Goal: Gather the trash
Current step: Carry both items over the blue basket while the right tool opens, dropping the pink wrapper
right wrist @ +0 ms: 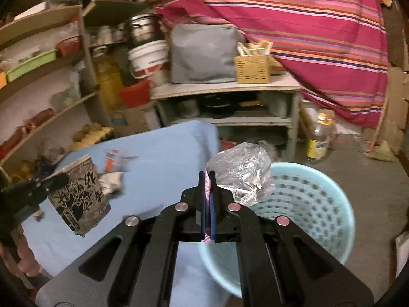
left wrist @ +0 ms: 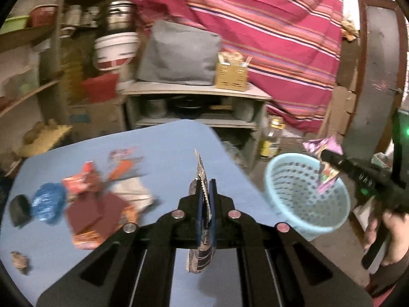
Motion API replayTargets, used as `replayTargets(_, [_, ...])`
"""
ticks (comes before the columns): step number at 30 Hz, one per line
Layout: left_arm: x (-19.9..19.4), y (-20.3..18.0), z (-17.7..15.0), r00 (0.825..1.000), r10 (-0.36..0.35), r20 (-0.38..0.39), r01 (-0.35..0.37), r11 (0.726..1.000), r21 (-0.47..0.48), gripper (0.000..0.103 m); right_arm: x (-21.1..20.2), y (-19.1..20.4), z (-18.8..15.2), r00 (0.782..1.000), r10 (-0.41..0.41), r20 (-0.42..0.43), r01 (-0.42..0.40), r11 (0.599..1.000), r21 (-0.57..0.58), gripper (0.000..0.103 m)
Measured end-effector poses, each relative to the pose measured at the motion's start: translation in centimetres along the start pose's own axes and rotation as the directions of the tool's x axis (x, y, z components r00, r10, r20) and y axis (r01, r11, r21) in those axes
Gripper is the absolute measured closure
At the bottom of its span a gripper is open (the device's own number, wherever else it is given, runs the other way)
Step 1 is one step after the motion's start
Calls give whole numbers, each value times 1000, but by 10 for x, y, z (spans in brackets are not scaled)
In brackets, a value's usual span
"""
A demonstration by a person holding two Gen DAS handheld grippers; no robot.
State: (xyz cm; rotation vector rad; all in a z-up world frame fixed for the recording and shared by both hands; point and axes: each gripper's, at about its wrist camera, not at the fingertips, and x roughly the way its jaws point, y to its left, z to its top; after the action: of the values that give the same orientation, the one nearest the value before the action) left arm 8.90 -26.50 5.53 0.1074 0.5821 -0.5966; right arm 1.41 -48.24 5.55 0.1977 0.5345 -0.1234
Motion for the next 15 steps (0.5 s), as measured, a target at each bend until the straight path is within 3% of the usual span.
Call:
replayTargets(6, [43, -54, 9, 998, -62, -25, 63, 997, 51, 98, 16, -29, -17, 996, -76, -41, 76, 997, -3, 99])
replayTargets(15, [75, -90, 23, 989, -141, -46, 143, 989, 43, 98, 25, -70, -22, 991, -111, -70, 113, 993, 18, 99])
